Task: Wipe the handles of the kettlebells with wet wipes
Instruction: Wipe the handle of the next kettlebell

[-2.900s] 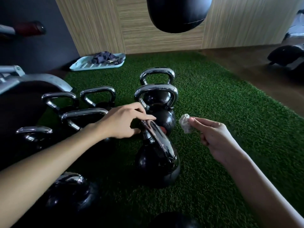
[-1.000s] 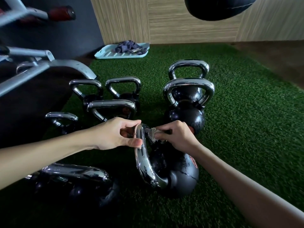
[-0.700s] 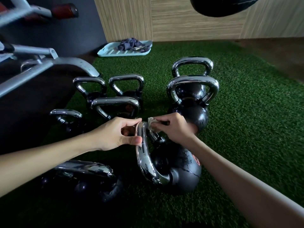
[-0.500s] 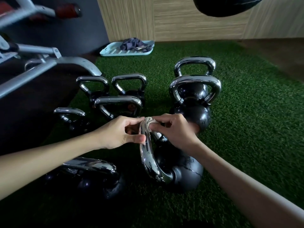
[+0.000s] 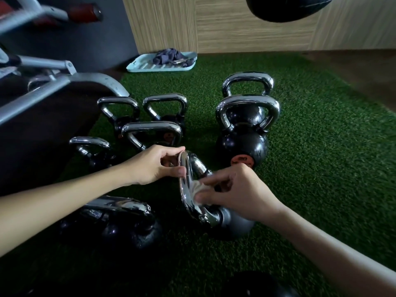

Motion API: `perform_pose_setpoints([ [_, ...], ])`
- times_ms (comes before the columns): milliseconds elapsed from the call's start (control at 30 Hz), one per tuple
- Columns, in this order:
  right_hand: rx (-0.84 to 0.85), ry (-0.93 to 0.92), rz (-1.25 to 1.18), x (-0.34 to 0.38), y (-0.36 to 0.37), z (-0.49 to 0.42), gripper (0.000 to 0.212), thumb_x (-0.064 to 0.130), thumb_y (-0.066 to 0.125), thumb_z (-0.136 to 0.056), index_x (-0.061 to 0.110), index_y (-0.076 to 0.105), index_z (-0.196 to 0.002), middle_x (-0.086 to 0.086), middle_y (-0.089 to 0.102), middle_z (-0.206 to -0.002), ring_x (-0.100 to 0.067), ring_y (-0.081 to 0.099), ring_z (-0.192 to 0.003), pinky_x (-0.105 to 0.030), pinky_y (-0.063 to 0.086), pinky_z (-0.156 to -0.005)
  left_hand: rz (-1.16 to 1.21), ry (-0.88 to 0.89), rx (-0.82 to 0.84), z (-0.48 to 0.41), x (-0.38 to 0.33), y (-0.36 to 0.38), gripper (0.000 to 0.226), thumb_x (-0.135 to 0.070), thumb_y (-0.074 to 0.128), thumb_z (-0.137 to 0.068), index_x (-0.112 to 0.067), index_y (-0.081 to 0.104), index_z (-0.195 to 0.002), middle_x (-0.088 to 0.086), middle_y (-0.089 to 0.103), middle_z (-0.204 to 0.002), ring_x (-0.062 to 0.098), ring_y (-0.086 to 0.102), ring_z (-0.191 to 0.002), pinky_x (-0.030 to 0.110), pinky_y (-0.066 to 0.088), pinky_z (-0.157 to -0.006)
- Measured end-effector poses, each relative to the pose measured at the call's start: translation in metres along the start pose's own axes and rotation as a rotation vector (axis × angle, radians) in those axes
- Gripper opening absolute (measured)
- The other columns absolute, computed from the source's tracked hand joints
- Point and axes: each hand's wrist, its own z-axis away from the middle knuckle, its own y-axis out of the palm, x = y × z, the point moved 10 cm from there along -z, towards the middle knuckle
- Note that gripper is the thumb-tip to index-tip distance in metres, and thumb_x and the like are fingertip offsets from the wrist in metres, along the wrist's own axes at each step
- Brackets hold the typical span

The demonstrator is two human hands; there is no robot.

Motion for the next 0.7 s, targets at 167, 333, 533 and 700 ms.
perform_pose_setpoints([
  [167, -0.005, -0.106, 0.23, -0.014, -0.002, 0.031, 0.028, 0.047, 0.087, -0.069, 0.035, 0.082, -0.094, 0.035, 0.069, -0.086, 0.0, 0.062, -0.079, -0.015, 0.044, -0.073, 0.03, 0.049, -0.006, 0.0, -0.006, -0.001, 0.137, -0.103, 0.058, -0.036, -0.029, 0.047, -0.15, -0.005, 0.058, -0.144, -0.016, 0.028, -0.122, 0.015, 0.035, -0.093],
  [333, 0.045, -0.199, 0.367, -0.03, 0.001, 0.033, 0.025, 0.038, 0.084, -0.076, 0.03, 0.081, -0.099, 0.019, 0.075, -0.094, -0.004, 0.059, -0.085, -0.027, 0.051, -0.074, -0.023, 0.02, 0.019, -0.001, -0.005, -0.001, 0.14, -0.104, 0.057, -0.034, -0.029, 0.045, -0.151, -0.012, 0.048, -0.153, 0.005, 0.044, -0.14, 0.015, 0.034, -0.105],
  [533, 0.074, -0.149, 0.388, -0.025, 0.002, 0.001, 0.026, 0.03, 0.085, -0.077, 0.029, 0.08, -0.103, 0.018, 0.076, -0.096, 0.016, 0.055, -0.08, -0.006, 0.04, -0.076, -0.028, 0.01, 0.013, 0.002, -0.007, -0.002, 0.142, -0.104, 0.056, -0.034, -0.029, 0.042, -0.153, -0.005, 0.052, -0.147, -0.019, 0.018, -0.115, 0.039, 0.032, -0.118],
  [700, 0.432, -0.117, 0.432, -0.034, 0.027, -0.006, 0.022, 0.014, 0.071, -0.088, 0.02, 0.079, -0.107, 0.03, 0.062, -0.091, 0.031, 0.045, -0.082, 0.001, 0.031, -0.077, -0.054, 0.001, 0.028, 0.005, -0.003, -0.002, 0.14, -0.104, 0.056, -0.037, -0.028, 0.041, -0.154, -0.012, 0.046, -0.15, -0.013, 0.031, -0.133, 0.041, 0.027, -0.123],
])
